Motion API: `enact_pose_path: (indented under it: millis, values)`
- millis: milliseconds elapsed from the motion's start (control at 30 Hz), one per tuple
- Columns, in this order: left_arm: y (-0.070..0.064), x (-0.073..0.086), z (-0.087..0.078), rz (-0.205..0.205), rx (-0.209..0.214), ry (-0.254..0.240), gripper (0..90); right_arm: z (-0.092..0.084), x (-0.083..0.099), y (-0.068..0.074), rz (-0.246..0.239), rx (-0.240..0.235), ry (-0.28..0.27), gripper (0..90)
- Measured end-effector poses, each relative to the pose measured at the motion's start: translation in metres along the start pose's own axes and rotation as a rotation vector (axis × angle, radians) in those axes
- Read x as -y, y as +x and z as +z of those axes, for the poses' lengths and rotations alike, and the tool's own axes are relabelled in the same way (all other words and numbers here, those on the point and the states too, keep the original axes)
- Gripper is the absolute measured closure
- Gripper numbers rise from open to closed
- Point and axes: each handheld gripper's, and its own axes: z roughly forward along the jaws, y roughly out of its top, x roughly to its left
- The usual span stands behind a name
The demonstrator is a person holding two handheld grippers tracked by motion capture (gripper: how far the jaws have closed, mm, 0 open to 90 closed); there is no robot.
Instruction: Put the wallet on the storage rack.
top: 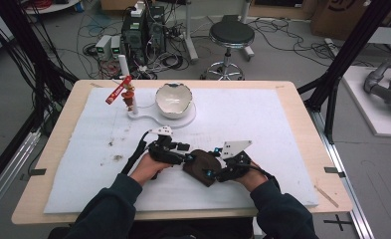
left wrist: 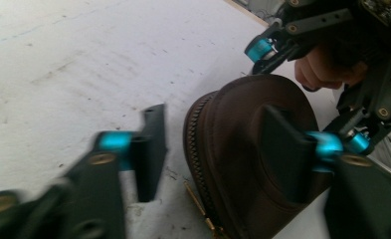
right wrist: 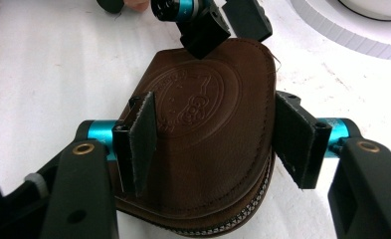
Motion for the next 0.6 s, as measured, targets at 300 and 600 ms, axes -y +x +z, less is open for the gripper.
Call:
enact_pose_path:
  millis: [300,600]
  values:
    - [-0.004,-0.001,-0.003,0.071,-0.009,0.013,69.8,0.003,0.004,-0.006,0.091,-0.028,0.015,36.7]
    - [-0.009,-0.003,-0.006,0.114,0.006,-0.010,69.8,0.008,0.014,-0.021,0.328,-0.129,0.032,28.4]
